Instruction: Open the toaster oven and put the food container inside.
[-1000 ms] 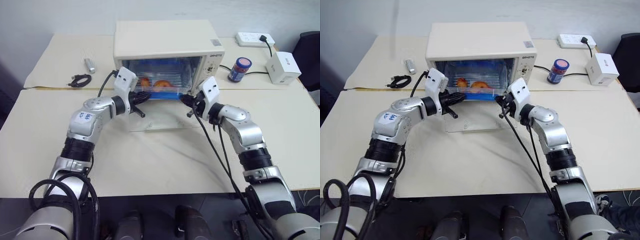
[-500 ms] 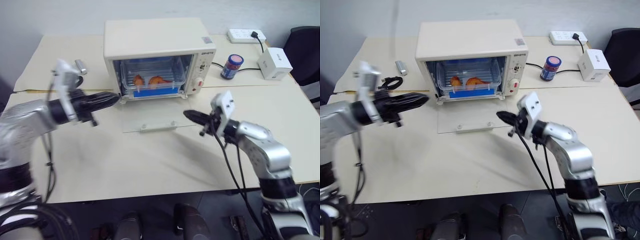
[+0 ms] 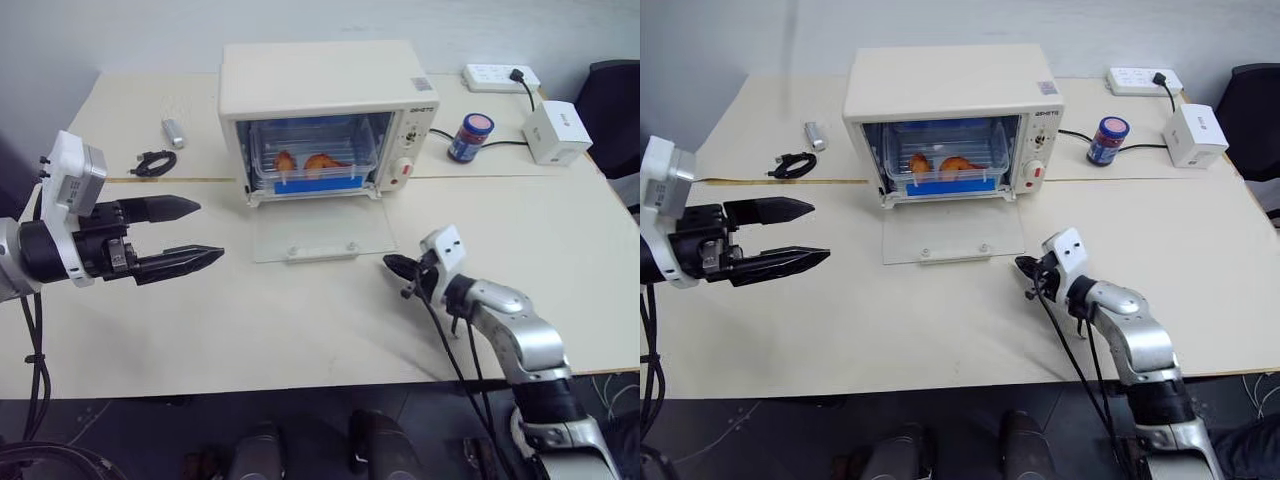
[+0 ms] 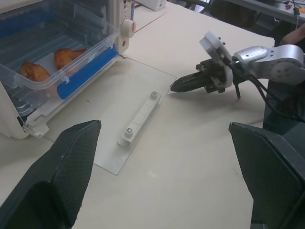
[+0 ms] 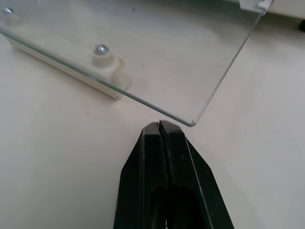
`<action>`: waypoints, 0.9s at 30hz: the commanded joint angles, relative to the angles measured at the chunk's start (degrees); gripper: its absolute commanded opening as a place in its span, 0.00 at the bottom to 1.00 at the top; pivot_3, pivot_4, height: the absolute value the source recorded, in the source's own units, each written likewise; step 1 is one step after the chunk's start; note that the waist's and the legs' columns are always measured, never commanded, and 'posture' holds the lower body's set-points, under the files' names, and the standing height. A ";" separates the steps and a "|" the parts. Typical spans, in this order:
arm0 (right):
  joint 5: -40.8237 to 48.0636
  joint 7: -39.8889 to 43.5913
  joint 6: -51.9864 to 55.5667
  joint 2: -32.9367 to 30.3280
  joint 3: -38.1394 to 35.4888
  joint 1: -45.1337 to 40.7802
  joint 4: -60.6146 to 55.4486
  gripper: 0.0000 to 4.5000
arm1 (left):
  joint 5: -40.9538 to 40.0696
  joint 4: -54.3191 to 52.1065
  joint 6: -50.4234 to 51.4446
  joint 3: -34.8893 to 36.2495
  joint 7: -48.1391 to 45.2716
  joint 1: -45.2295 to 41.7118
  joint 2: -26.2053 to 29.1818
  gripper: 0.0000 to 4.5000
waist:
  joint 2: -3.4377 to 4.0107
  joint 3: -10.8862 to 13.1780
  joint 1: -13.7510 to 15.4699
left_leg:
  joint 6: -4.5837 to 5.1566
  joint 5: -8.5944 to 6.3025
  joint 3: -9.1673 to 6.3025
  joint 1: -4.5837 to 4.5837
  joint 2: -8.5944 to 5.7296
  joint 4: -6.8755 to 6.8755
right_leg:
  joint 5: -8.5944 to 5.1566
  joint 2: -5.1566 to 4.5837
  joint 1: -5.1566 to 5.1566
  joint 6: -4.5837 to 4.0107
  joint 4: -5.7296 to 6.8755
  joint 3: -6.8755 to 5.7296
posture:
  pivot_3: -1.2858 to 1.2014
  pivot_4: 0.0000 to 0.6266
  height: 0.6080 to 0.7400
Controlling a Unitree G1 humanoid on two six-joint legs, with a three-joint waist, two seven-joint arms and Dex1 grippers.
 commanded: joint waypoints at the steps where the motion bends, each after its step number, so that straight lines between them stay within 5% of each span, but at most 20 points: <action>1: -0.87 -0.07 -4.13 0.94 -1.29 -4.48 4.94 0.00 | 1.03 -0.72 -2.19 2.03 -0.49 0.55 2.30 1.00 | 0.00 0.00 -0.46 | 0.00 0.00 0.00 -0.02 0.00 0.00 | 0.00 -0.01 -0.01 0.00 0.00 0.00 | 0.52 0.24 1.00; 6: 3.49 1.89 -2.41 -0.61 -6.19 -11.57 2.82 0.00 | 3.49 0.89 -4.73 1.88 0.03 1.83 2.58 1.00 | 0.03 0.02 -0.52 | 0.00 0.00 0.00 -0.04 0.03 0.00 | 0.00 0.01 -0.05 0.00 0.00 0.00 | 0.52 0.24 1.00; 8: 7.40 2.86 1.93 -2.09 -8.93 -14.26 -0.27 0.08 | 4.19 1.54 -5.51 1.89 0.34 1.96 2.40 1.00 | 0.06 0.03 -0.49 | -0.01 -0.01 0.00 -0.06 0.03 -0.01 | 0.00 0.01 -0.08 0.00 0.01 0.01 | 0.52 0.24 1.00; 21: 27.19 25.53 24.04 -30.70 -20.99 -13.93 -9.74 0.99 | 7.67 7.07 -10.21 3.06 -2.42 2.06 4.72 1.00 | 0.08 0.05 0.24 | 0.16 -0.17 0.11 -0.14 0.00 0.02 | 0.03 -0.03 -0.10 0.05 -0.12 0.01 | 0.52 0.24 1.00; 27: 28.51 27.46 25.12 -34.57 -22.86 -13.79 -8.22 0.99 | 7.25 8.37 -10.26 4.26 -4.13 1.47 6.52 1.00 | 0.08 0.05 -0.51 | 0.15 -0.16 0.27 -0.03 0.07 0.04 | 0.04 -0.02 -0.09 0.07 -0.09 0.07 | 0.52 0.24 1.00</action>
